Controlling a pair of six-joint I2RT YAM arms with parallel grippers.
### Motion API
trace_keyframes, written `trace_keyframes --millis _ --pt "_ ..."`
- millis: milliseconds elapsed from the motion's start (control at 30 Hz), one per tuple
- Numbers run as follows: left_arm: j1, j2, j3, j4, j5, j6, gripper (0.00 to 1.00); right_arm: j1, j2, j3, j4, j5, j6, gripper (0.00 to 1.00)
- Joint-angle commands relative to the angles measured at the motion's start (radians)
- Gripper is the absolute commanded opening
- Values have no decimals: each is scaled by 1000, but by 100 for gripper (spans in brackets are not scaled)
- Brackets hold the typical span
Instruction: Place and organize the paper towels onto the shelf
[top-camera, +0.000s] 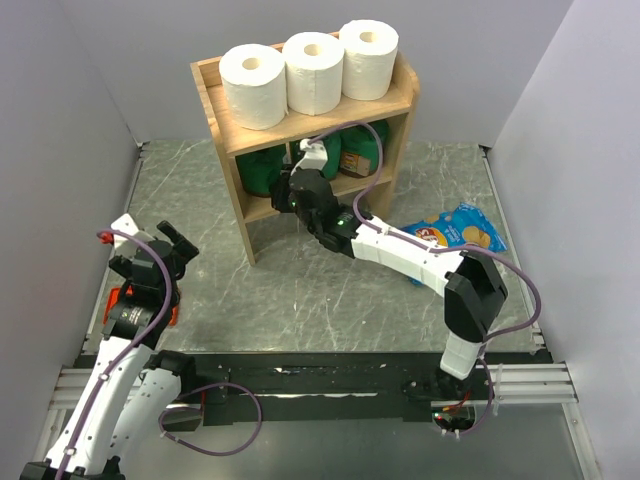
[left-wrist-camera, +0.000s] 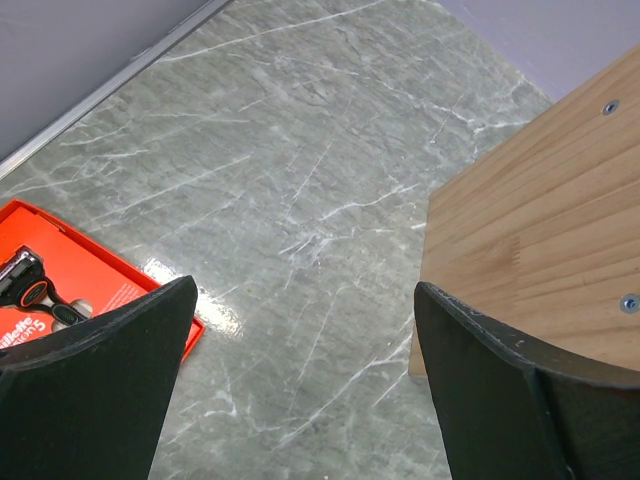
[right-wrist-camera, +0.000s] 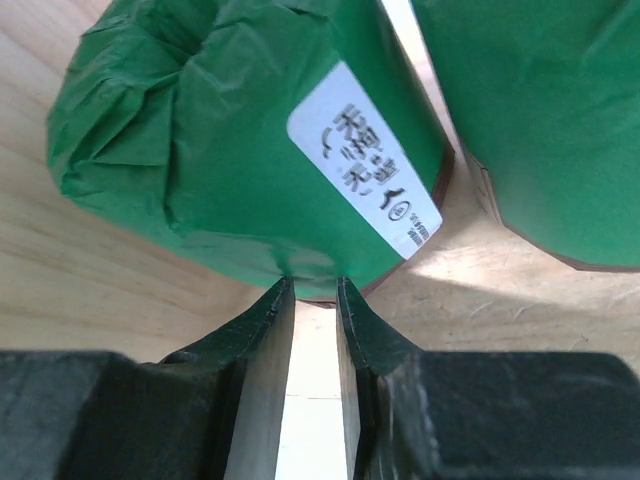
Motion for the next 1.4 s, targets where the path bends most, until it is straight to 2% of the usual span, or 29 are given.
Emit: trace_keyframes --millis 0,33,133,167,267,300,400,533,567,633,667,733,833,1000,1167,1367 --pt "-3 -2 24 46 45 52 96 -1 -73 -2 43 -58 -55 31" --pt "-3 -8 27 51 68 63 96 0 -89 -5 39 -64 -72 31" --pt "-5 -49 26 106 267 158 96 5 -163 -40 14 -102 -85 34" --pt "-5 -65 23 152 390 182 96 11 -185 -75 11 -113 -93 34" --pt "-5 -117 -16 229 565 202 96 22 -281 -166 -44 -127 -109 34" --pt "-8 -135 -31 274 689 213 96 22 -343 -196 -79 -129 -106 34" --pt "-26 -158 -47 336 866 236 96 22 -502 -331 -139 -133 -127 37" --pt "-66 -186 -59 378 954 251 96 22 -685 -414 -288 -98 -191 53" --pt "-71 -191 -60 385 975 256 96 22 -713 -416 -329 -86 -202 64" --pt "-78 -198 -60 408 1036 253 96 23 -782 -418 -424 -81 -217 79" --pt "-78 -198 -50 410 1056 251 96 22 -804 -421 -445 -86 -217 90" --pt "-78 -188 -28 398 1104 247 96 22 -864 -433 -478 -95 -196 99" --pt "-80 -175 7 398 1168 268 96 23 -930 -444 -529 -107 -146 100" --pt "-80 -191 56 385 1184 253 96 23 -988 -421 -656 -46 -35 100" --pt "-80 -192 58 393 1201 198 96 22 -1045 -454 -652 3 -23 100" --pt "-80 -208 42 355 1161 198 96 23 -1097 -505 -603 5 -15 100"
